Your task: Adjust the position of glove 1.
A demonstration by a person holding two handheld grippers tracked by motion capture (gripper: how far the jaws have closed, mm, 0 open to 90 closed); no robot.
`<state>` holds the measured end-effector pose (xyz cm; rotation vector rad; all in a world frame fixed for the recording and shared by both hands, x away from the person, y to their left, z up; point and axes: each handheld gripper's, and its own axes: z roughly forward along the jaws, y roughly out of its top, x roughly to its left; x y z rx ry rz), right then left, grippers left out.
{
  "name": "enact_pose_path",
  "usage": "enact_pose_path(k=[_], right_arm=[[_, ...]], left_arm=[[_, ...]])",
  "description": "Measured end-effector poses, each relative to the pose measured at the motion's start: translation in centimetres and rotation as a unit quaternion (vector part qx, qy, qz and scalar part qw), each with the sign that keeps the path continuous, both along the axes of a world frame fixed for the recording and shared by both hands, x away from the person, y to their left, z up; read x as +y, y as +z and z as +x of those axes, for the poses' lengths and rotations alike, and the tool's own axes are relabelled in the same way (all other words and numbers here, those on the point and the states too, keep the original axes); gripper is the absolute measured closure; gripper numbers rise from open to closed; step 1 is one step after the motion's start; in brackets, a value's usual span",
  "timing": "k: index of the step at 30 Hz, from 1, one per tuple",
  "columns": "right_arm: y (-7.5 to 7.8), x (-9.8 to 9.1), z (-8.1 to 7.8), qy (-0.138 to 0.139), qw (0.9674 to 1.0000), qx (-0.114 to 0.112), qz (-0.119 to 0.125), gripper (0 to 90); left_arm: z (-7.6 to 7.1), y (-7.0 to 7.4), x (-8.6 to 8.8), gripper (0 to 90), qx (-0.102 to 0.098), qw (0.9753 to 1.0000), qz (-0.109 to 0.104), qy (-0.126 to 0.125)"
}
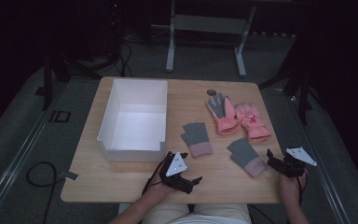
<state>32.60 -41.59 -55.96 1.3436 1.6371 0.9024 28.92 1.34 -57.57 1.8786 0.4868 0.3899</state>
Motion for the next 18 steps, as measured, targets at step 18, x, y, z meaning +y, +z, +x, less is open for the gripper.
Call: enact_pose_path(k=[18], right_arm=[[-0.09,0.42,0.32,0.007,0.9993,0.019,-0.031,13.3]], left_arm=[[0.08,0.0,0.13,1.0,-0.006,1.0,-0.001,0.001]])
